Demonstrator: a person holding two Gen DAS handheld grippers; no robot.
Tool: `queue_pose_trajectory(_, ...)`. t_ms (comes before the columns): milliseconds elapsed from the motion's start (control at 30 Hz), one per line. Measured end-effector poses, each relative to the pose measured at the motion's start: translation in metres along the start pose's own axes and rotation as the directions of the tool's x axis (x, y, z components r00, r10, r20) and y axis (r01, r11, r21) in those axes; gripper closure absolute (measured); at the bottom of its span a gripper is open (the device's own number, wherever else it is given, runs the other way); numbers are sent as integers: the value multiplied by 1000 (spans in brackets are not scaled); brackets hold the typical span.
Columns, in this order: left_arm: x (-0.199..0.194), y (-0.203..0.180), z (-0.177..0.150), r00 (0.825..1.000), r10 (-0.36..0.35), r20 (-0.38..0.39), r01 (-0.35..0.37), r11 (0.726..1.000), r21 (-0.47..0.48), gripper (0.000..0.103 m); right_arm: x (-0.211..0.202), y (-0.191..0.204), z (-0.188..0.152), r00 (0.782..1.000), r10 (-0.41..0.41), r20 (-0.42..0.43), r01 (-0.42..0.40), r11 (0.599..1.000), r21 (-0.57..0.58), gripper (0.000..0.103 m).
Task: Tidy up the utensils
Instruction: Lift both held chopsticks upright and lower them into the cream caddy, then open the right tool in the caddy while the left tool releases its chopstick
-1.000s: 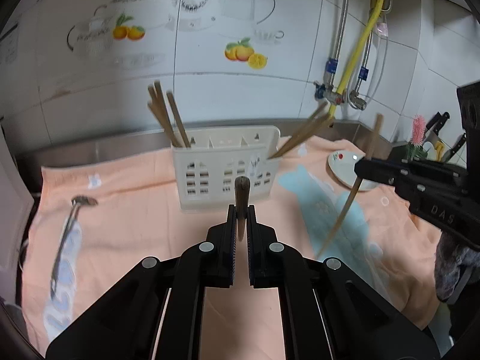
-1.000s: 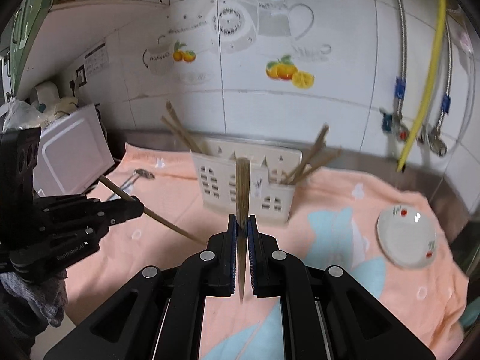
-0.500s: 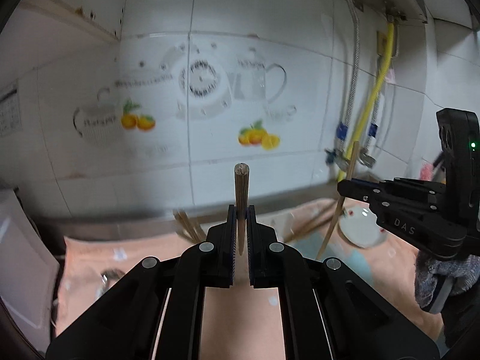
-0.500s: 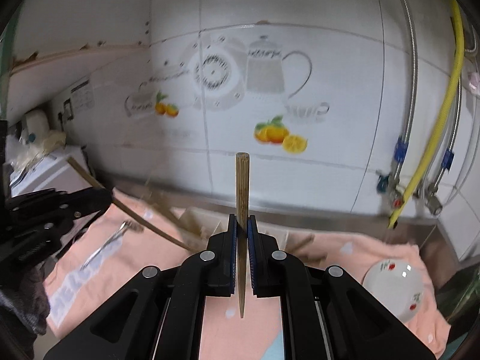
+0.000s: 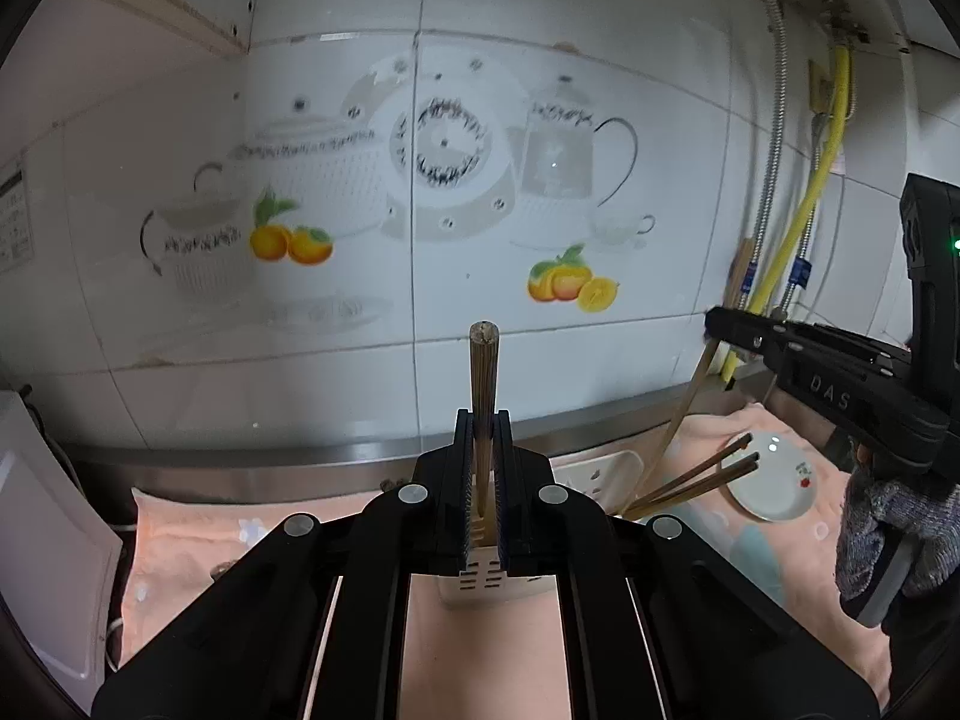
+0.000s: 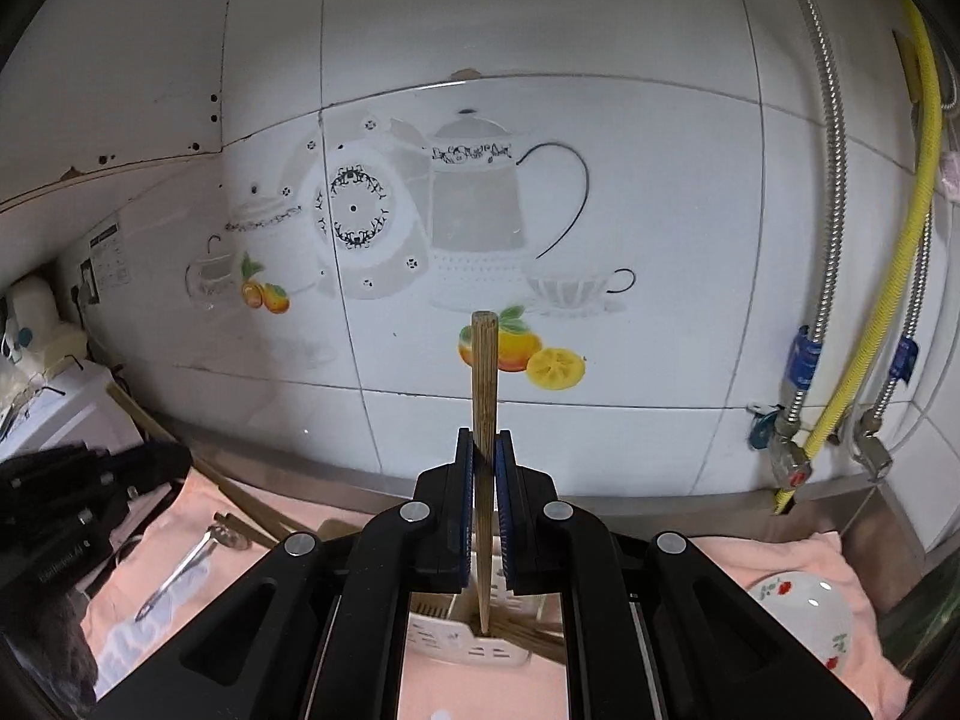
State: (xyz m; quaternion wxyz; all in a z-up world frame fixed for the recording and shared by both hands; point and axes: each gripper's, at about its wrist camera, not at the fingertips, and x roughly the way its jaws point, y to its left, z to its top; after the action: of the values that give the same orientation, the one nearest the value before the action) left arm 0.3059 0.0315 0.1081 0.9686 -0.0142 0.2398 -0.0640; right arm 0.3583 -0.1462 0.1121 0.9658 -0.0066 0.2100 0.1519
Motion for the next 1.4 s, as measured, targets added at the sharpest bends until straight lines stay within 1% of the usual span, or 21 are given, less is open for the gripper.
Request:
queue_pose_trajectory(133, 10, 2, -6, 1000, -9, -23, 9, 1000, -8, 98, 13, 1, -6, 1000, -13, -12, 13, 1000, -7, 96)
queue_pose_trajectory(367, 27, 7, -15, 998, -12, -68, 10, 1000, -24, 98, 32, 3, -26, 998, -11, -66, 10, 1000, -14, 96)
queue_pose_trajectory(567, 38, 9, -21, 995, -10, -99, 7, 999, -34, 98, 41, 6, -38, 995, -14, -102, 11, 999, -31, 96)
queue_pose_trajectory(833, 43, 11, -26, 993, -7, -118, 3, 999, -33, 97, 44, 7, -44, 993, -12, -119, 8, 1000, -30, 96)
queue_pose_trajectory(933, 44, 12, -27, 993, 0, -121, -4, 999, -32, 96, 42, 7, -44, 993, -13, -119, 9, 1000, -30, 92)
queue_pose_trajectory(1067, 43, 9, -27, 992, 3, -123, -6, 1000, -23, 95, 40, 7, -45, 993, -18, -118, 14, 999, -28, 79)
queue_pose_trajectory(1100, 43, 9, -27, 992, 4, -124, -7, 1000, -23, 94, 40, 6, -46, 993, -19, -117, 15, 999, -28, 78)
queue_pose_trajectory(1167, 42, 9, -28, 992, 3, -123, -6, 1000, -23, 88, 38, 6, -47, 993, -20, -119, 16, 999, -28, 76)
queue_pose_trajectory(1200, 41, 9, -28, 992, 5, -122, -8, 1000, -23, 82, 37, 7, -47, 993, -22, -117, 19, 999, -31, 72)
queue_pose_trajectory(1233, 40, 9, -29, 993, 9, -121, -12, 1000, -20, 79, 36, 6, -47, 993, -23, -115, 19, 999, -33, 70)
queue_pose_trajectory(1300, 38, 9, -29, 993, 13, -120, -16, 1000, -18, 78, 33, 6, -48, 993, -24, -115, 20, 999, -35, 68)
queue_pose_trajectory(1400, 34, 9, -29, 993, 22, -116, -24, 1000, -15, 71, 27, 6, -46, 994, -29, -106, 26, 999, -35, 64)
